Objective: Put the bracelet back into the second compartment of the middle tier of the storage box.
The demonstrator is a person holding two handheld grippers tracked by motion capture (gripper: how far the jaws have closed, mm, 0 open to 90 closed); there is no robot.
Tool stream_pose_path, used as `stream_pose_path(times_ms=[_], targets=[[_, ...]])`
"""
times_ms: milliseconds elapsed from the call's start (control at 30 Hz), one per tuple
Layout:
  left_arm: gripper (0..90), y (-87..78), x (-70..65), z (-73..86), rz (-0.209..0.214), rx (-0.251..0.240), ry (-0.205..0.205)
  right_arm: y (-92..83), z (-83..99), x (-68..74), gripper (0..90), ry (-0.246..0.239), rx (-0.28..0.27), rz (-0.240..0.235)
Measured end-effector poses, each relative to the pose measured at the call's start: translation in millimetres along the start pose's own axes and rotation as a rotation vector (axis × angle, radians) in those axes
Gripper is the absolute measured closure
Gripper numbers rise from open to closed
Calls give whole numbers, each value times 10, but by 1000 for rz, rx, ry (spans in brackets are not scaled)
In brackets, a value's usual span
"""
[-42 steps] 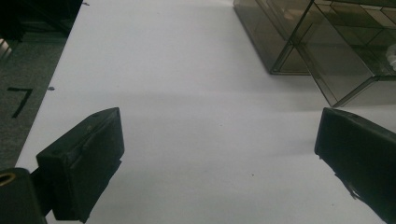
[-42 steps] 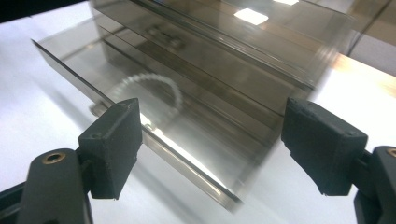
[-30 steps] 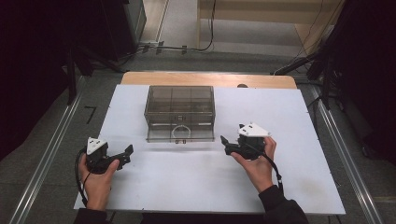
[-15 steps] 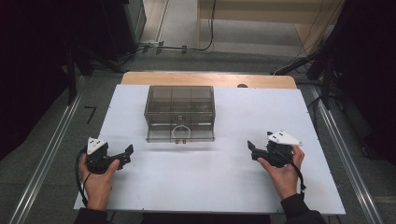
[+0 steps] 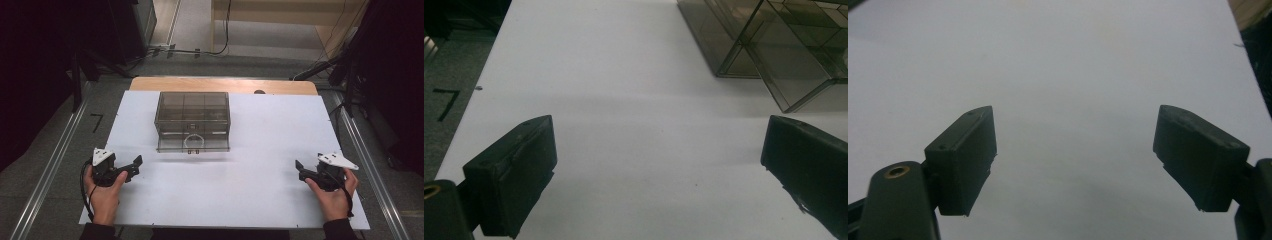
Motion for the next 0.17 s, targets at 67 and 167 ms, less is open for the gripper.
stream_pose_path(times_ms=[67,167], targets=[[18,-9,1,-4,0,-4,-2,-34,58,-77,160,20,6,14],[17,-18,5,-3,1,-7,-3,-97,145,-182,157,39,23,39]])
Point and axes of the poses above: each handheld gripper's, and its own axes: y roughly forward along the jaws, z roughly out of its underside, x roughly to its left, the point moved 2 cm from there along y, roughly forward along the jaws, and after that the axes turned 4 degrees about -z, right-handed, at the moved point
